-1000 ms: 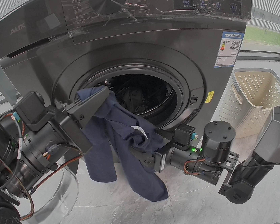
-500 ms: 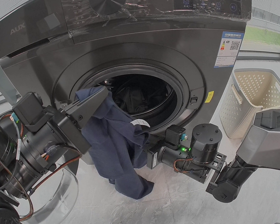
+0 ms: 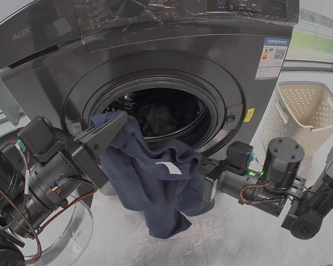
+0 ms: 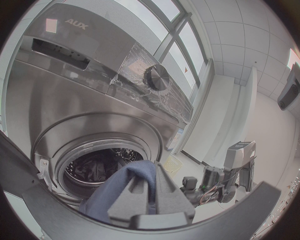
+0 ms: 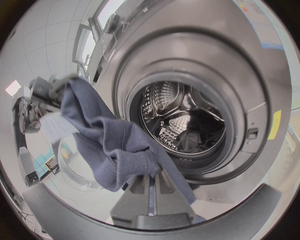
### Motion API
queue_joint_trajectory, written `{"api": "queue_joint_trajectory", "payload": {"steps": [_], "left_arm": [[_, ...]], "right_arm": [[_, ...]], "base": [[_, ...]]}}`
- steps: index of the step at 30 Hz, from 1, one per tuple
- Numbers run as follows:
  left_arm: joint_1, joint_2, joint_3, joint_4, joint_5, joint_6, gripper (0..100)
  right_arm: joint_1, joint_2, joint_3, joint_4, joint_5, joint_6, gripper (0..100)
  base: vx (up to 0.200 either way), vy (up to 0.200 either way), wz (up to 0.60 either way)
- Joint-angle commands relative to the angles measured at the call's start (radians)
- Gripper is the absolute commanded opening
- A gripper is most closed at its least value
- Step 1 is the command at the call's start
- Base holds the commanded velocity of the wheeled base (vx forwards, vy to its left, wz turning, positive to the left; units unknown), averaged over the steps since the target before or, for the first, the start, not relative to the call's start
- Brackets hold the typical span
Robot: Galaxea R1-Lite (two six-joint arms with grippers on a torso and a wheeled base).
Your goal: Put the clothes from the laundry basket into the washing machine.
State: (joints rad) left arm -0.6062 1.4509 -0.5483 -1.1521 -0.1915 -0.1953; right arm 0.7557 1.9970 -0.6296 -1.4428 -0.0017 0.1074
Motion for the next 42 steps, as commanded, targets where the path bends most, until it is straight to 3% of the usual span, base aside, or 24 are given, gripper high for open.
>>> {"api": "queue_joint_trajectory", "payload": {"steps": [1,5,9,17,28,31,36,42], "left_arm": [[0.006,-0.021,0.068,0.000,0.003,0.007,0],[0.008,-0.026,0.093,-0.001,0.003,0.007,0],[0.048,-0.026,0.096,-0.024,0.000,0.008,0],[0.077,-0.015,0.105,-0.112,-0.002,-0.001,0],[0.074,-0.015,0.108,-0.124,0.000,0.002,0],[0.074,-0.012,0.108,-0.124,0.000,0.004,0],[0.075,-0.015,0.107,-0.126,0.003,0.007,0],[0.089,-0.018,0.119,-0.124,0.010,0.008,0]], "right_arm": [[-0.024,-0.202,0.143,0.008,0.006,-0.009,0],[-0.050,-0.280,0.200,0.007,0.022,-0.006,0],[-0.093,-0.319,0.249,-0.008,0.069,-0.002,0],[-0.127,-0.320,0.212,-0.018,0.058,0.001,0],[-0.141,-0.294,0.172,-0.019,0.045,0.012,0],[-0.176,-0.294,0.134,-0.021,0.048,0.012,0],[-0.141,-0.293,0.162,-0.027,0.062,0.018,0],[-0.211,-0.270,0.126,-0.050,0.058,0.017,0]], "base": [[0.000,0.000,0.00],[0.000,0.000,0.00],[0.000,0.000,0.00],[0.000,0.000,0.00],[0.000,0.000,0.00],[0.000,0.000,0.00],[0.000,0.000,0.00],[0.000,0.000,0.00]]}}
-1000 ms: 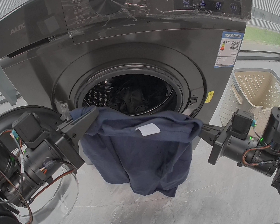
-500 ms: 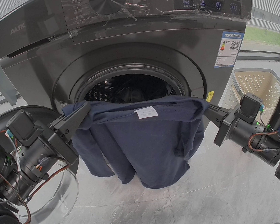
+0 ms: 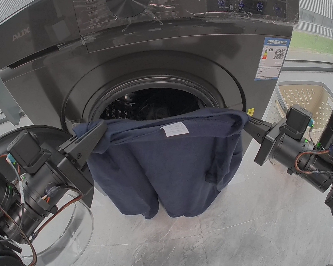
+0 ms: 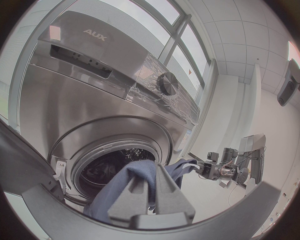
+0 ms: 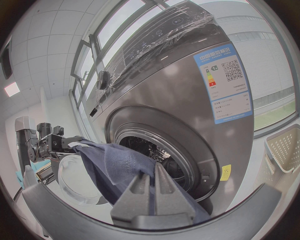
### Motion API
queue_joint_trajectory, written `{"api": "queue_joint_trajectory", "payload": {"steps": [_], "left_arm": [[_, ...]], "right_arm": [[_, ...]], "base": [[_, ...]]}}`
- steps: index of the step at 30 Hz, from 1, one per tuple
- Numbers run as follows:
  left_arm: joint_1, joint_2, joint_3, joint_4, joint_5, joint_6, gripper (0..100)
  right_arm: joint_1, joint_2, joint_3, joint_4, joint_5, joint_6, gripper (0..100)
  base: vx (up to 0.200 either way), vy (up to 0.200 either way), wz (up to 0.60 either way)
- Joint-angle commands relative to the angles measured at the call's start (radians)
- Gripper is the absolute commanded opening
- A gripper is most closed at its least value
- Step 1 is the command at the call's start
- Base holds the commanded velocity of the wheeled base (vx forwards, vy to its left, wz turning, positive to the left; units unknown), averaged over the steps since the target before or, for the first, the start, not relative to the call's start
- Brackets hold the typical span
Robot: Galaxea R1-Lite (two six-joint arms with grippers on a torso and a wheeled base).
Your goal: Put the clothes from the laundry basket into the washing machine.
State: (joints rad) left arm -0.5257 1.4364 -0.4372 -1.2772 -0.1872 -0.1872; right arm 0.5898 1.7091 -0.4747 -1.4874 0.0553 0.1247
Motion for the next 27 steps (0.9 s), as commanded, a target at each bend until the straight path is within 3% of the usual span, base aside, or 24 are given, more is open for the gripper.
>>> {"api": "queue_joint_trajectory", "payload": {"steps": [1,10,19,27], "left_arm": [[0.010,-0.004,0.009,0.001,0.011,0.002,0],[0.009,-0.002,0.017,0.001,0.012,0.002,0],[0.009,-0.008,0.017,-0.001,0.012,0.003,0],[0.009,-0.008,0.020,-0.001,0.009,0.003,0]], "right_arm": [[-0.048,0.017,-0.053,-0.010,0.000,0.001,0],[-0.030,0.009,-0.097,-0.034,-0.008,0.015,0],[0.004,0.010,-0.064,-0.034,-0.012,0.015,0],[0.053,0.009,-0.061,-0.034,-0.051,0.023,0]], "base": [[0.000,0.000,0.00],[0.000,0.000,0.00],[0.000,0.000,0.00],[0.000,0.000,0.00]]}}
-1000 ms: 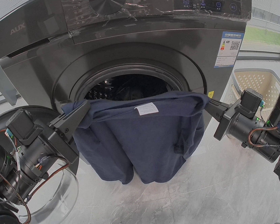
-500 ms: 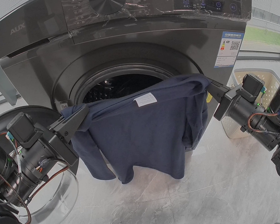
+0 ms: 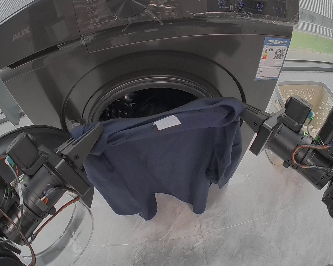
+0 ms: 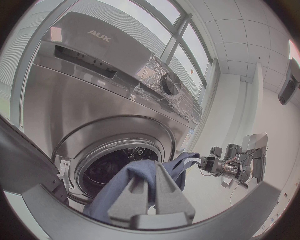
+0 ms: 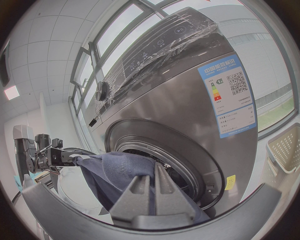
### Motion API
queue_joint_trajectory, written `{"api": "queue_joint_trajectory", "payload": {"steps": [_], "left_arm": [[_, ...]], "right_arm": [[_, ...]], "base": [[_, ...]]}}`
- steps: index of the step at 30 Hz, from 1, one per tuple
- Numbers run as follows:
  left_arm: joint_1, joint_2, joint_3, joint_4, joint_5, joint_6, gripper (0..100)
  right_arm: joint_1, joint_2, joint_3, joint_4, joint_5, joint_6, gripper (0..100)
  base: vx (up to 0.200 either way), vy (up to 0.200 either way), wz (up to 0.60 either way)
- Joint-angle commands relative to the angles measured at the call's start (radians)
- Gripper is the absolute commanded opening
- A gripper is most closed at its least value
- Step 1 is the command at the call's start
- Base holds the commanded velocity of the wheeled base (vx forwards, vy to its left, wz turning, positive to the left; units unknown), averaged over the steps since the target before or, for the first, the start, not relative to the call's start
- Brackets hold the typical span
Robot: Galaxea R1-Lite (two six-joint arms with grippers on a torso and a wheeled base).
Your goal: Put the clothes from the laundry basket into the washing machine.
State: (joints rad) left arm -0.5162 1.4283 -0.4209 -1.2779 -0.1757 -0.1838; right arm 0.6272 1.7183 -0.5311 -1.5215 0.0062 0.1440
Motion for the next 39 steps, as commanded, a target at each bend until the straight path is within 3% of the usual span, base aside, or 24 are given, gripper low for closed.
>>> {"api": "queue_joint_trajectory", "payload": {"steps": [1,12,17,39], "left_arm": [[-0.001,0.000,0.004,0.000,-0.002,0.000,0],[-0.001,0.000,-0.004,-0.001,-0.002,0.000,0],[-0.010,0.000,0.005,-0.001,-0.002,0.004,0],[-0.025,-0.002,0.019,-0.001,-0.005,0.006,0]], "right_arm": [[0.016,0.000,-0.004,0.000,-0.002,0.003,0],[0.014,-0.016,-0.035,0.000,-0.005,0.022,0],[0.026,0.003,0.056,0.001,-0.005,0.022,0],[0.032,0.001,0.013,0.000,-0.008,0.032,0]], "base": [[0.000,0.000,0.00],[0.000,0.000,0.00],[0.000,0.000,0.00],[0.000,0.000,0.00]]}}
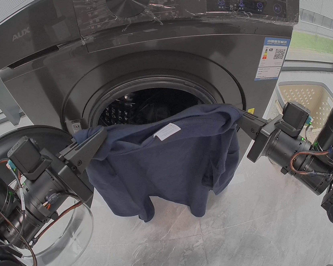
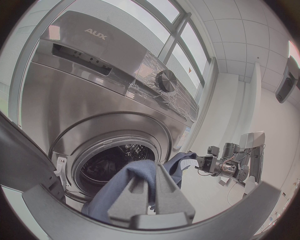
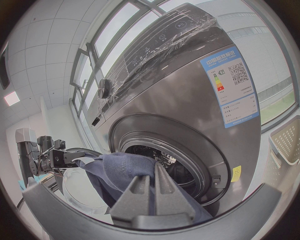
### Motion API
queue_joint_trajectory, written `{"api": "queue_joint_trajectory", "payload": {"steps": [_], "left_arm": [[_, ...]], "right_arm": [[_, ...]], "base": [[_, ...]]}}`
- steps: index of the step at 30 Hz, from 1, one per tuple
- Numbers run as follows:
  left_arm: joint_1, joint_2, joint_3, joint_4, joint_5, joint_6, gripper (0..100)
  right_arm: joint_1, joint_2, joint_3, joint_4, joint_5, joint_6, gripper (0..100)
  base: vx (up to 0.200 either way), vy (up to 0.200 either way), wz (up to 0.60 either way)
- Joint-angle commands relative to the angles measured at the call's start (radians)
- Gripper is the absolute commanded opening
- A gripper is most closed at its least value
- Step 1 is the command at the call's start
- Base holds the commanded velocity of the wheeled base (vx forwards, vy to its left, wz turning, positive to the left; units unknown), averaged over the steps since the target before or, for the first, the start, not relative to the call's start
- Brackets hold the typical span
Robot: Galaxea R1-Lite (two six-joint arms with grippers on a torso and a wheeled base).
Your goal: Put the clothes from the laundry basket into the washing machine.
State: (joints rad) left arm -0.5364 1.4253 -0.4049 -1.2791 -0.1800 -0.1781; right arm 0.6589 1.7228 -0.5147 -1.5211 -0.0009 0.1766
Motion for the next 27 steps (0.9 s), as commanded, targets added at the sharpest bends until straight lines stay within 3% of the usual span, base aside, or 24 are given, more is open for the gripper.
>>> {"api": "queue_joint_trajectory", "payload": {"steps": [1,5,7,11,17,18,27], "left_arm": [[-0.007,0.001,0.003,0.000,-0.004,0.000,0],[-0.030,0.007,-0.003,0.000,-0.010,0.002,0],[-0.077,0.017,-0.002,0.000,-0.010,0.002,0],[-0.142,0.017,-0.008,-0.002,-0.009,0.003,0],[-0.160,0.018,-0.017,-0.025,-0.009,0.012,0],[-0.160,0.018,-0.022,-0.040,-0.007,0.012,0],[-0.154,0.014,-0.043,-0.062,-0.007,0.011,0]], "right_arm": [[0.001,-0.005,-0.013,-0.001,-0.001,0.000,0],[0.001,-0.005,-0.004,-0.001,0.001,0.000,0],[0.014,0.000,0.035,0.005,0.001,0.000,0],[0.097,-0.003,0.119,0.002,0.001,0.000,0],[0.126,0.095,0.113,-0.004,0.005,0.021,0],[0.128,0.127,0.113,-0.019,0.005,0.023,100],[0.228,0.296,0.170,-0.024,0.004,0.023,100]], "base": [[0.000,0.000,0.00],[0.000,0.000,0.00],[0.000,0.000,0.00],[0.000,0.000,0.00],[0.000,0.000,0.00],[0.000,0.000,0.00],[0.000,0.000,0.00]]}}
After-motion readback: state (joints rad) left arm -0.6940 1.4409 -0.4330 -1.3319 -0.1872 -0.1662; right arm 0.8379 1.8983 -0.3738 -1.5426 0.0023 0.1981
